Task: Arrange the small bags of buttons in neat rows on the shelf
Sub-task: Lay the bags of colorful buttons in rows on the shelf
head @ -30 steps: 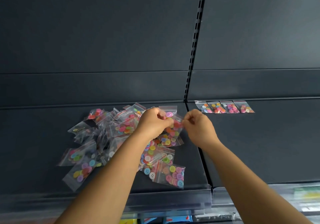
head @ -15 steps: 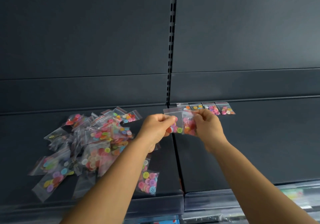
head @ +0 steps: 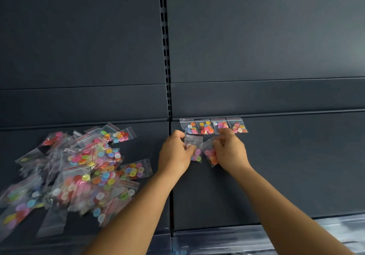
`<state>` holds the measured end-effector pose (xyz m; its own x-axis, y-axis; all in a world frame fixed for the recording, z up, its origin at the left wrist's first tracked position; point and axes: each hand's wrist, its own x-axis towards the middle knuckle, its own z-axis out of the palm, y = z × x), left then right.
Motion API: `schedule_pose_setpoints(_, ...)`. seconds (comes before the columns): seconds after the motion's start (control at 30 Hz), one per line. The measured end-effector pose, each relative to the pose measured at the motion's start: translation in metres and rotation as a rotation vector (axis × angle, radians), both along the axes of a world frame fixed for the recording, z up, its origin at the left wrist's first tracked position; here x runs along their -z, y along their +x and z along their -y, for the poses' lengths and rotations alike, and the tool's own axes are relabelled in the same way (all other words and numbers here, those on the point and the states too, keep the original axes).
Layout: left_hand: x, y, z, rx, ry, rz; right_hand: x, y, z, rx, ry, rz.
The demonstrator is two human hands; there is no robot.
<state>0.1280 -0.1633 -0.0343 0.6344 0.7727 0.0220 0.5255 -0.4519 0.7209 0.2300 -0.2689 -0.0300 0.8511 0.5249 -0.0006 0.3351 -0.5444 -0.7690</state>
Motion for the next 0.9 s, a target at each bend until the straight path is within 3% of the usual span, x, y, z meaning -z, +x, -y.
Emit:
schedule_pose_setpoints(0.13, -0.001, -0.008, 0.0, 0.11, 0.35, -0.097, 0.001, 0.004, 0.01, -0.226, -0.189, 0.262)
schedule_pose_setpoints(0.27, 0.0, -0.013, 0.0, 0.429, 0.41, -0.154, 0.005, 0.007, 0.021, -0.49, -0.275, 0.363)
schedule_pose_setpoints(0.53, 0.002, -0.004, 0.004, 0.369, 0.427, -0.191, 0.005, 0.004, 0.009, -0.342, -0.226, 0.371)
schedule_pose_setpoints(0.9, 0.01, 0.004, -0.001, 0.339, 0.416, -0.198, 0.008, 0.005, 0.004, -0.356, -0.254, 0.409)
